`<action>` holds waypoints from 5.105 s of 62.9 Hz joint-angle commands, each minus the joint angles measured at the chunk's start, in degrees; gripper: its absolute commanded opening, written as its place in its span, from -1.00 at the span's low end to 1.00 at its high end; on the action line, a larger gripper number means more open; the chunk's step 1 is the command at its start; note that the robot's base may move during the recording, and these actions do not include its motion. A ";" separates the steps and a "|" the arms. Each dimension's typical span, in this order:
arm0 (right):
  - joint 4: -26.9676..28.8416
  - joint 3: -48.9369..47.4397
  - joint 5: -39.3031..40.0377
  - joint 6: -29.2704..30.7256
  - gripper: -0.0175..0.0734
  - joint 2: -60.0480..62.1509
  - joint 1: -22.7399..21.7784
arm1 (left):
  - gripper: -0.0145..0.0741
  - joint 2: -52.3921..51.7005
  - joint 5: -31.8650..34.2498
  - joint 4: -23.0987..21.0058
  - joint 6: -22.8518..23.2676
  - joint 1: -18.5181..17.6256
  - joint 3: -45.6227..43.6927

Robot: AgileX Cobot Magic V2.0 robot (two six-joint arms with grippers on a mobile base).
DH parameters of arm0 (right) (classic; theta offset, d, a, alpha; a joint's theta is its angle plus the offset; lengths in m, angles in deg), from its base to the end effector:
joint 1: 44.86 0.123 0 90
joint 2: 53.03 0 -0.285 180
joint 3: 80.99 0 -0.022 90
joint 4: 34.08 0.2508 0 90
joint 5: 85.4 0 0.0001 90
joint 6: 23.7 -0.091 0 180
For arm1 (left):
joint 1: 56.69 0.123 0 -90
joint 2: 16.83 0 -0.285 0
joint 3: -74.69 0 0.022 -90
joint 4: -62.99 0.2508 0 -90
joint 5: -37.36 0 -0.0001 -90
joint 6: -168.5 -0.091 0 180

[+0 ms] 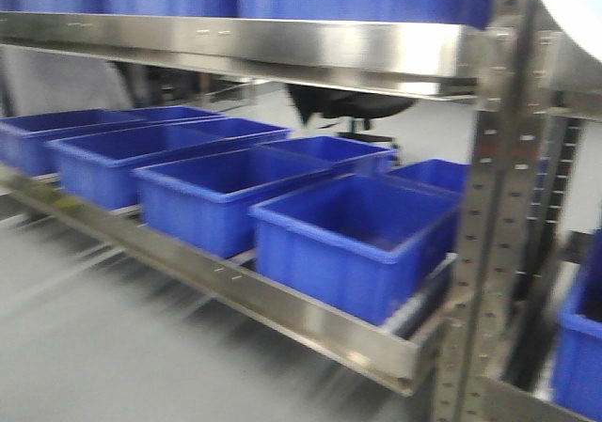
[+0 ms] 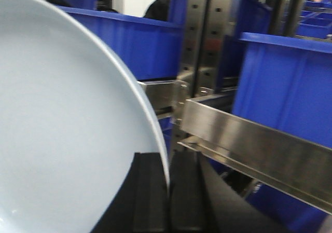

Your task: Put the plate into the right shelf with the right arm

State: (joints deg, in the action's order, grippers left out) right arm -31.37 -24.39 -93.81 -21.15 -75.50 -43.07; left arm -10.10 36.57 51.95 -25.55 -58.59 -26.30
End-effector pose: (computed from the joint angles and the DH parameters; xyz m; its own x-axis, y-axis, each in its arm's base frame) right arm 0.0696 0.0028 0.3050 0.0440 0.0037 -0.9990 -0.0382 0.9993 0.0020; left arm 0.0562 -0.0021 0.2024 0.0625 0.0505 -0.9968 0.0325 0.9981 0.0526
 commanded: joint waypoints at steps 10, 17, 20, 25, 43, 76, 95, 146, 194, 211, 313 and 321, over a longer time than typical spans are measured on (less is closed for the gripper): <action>-0.30 -1.66 5.40 0.15 -0.50 -0.44 -0.26 | -0.78 -0.21 5.06 -0.34 0.05 -0.34 0.56; -0.30 -1.66 5.40 0.15 -0.50 -0.44 -0.26 | -0.78 -0.21 5.06 -0.34 0.05 -0.34 0.56; -0.30 -1.66 5.40 0.15 -0.50 -0.44 -0.26 | -0.78 -0.21 5.06 -0.34 0.05 -0.34 0.56; -0.30 -1.66 5.40 0.15 -0.50 -0.44 -0.26 | -0.78 -0.21 5.06 -0.34 0.05 -0.34 0.56; -0.30 -1.66 5.40 0.15 -0.50 -0.44 -0.26 | -0.78 -0.21 5.06 -0.34 0.05 -0.34 0.56; -0.30 -1.66 5.40 0.15 -0.50 -0.44 -0.26 | -0.78 -0.21 5.06 -0.34 0.05 -0.34 0.56; -0.30 -1.66 5.40 0.15 -0.50 -0.44 -0.26 | -0.78 -0.21 5.06 -0.34 0.05 -0.34 0.56; -0.25 -1.66 5.45 0.15 -0.50 -0.42 -0.26 | -0.78 -0.21 5.06 -0.34 0.05 -0.34 0.56; -0.04 -17.46 1.45 0.04 -0.50 -9.14 -0.16 | -0.78 -0.21 5.06 -0.34 0.05 -0.34 0.56; 4.21 -33.56 0.24 0.04 -0.50 -25.52 -0.16 | -0.78 -0.21 5.06 -0.34 0.05 -0.34 0.56; 4.46 -76.44 -3.12 0.04 0.04 -75.43 12.59 | -0.78 -0.21 5.06 -0.34 0.05 -0.34 0.56; 5.10 -76.44 -3.41 -0.16 -0.48 -74.60 10.45 | -0.78 -0.21 5.06 -0.34 0.05 -0.34 0.56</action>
State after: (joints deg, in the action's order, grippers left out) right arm -27.31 -98.29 -103.11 -21.15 -154.00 -30.88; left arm -10.10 36.57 51.95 -25.55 -58.59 -26.30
